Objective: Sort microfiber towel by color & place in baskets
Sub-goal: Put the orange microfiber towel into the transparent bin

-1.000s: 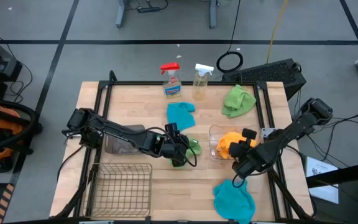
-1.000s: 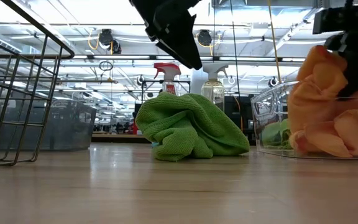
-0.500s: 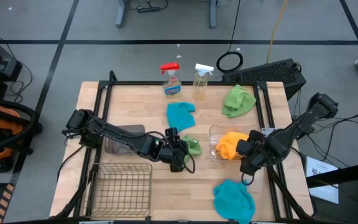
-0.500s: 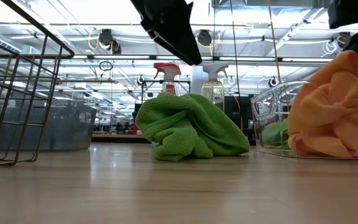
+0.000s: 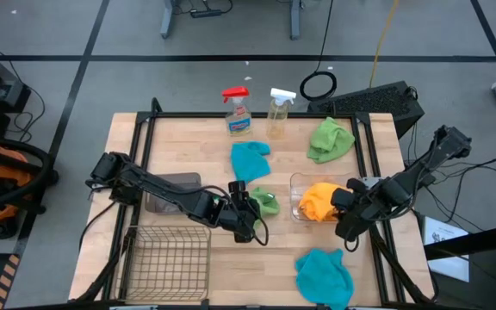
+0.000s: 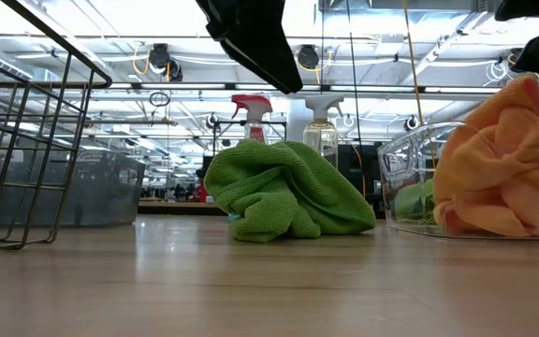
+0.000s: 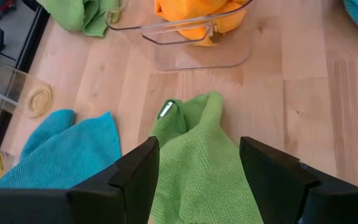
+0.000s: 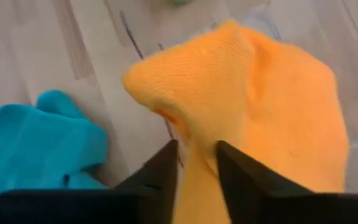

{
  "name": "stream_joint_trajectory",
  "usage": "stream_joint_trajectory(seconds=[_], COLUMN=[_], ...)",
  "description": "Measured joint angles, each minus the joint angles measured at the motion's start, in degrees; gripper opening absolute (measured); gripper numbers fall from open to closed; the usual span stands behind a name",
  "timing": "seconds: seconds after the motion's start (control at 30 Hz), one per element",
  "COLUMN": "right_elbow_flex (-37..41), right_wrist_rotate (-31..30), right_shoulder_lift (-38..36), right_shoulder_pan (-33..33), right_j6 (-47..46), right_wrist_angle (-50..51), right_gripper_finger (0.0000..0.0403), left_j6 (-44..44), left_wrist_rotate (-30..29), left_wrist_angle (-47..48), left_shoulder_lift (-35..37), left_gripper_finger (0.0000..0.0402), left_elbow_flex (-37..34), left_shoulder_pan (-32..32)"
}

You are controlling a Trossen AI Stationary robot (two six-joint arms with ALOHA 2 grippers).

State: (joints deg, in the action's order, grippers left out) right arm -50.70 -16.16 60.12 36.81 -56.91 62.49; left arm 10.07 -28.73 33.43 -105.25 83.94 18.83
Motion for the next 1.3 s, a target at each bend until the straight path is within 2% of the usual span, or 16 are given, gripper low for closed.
stream_joint_trajectory(seconds=[0.07,0.13,0.43,0.77,0.9,0.97,1.13,1.3], right_elbow_flex=[0.00,0.00,0.00,0.00,0.00,0.00,0.02,0.02], right_wrist_rotate=[0.00,-0.20,-0.50,0.06,3.52,5.31,11.44,11.58], right_shoulder_lift=[1.19,2.63,10.68,16.31,16.72,16.74,16.69,16.29], right_shoulder_pan=[-0.10,-0.48,-6.39,-17.01,-20.99,-22.61,-25.78,-26.00], right_j6=[1.22,2.35,6.36,20.89,25.40,25.10,15.96,8.23], right_wrist_angle=[-0.87,-0.91,1.80,-1.00,-2.99,-3.15,-1.52,-1.74], right_gripper_finger=[0.0034,0.0009,0.0002,0.0001,0.0000,0.0000,0.0000,0.0000], left_j6=[0.00,0.00,0.00,-0.43,-0.43,-0.34,1.05,2.68], left_wrist_rotate=[0.00,-0.08,-0.20,-0.22,-0.21,-0.21,-0.19,-0.15], left_wrist_angle=[0.00,0.00,-0.02,-0.02,0.00,0.00,-0.02,-2.37], left_shoulder_lift=[0.00,0.00,0.00,0.01,0.02,0.02,0.02,0.02], left_gripper_finger=[0.0228,0.0228,0.0228,0.0228,0.0228,0.0228,0.0228,0.0228], left_elbow_flex=[0.00,0.00,0.00,0.00,0.00,0.00,0.02,0.02], left_shoulder_pan=[0.00,-0.04,-0.02,-0.02,-0.02,0.05,0.28,0.44])
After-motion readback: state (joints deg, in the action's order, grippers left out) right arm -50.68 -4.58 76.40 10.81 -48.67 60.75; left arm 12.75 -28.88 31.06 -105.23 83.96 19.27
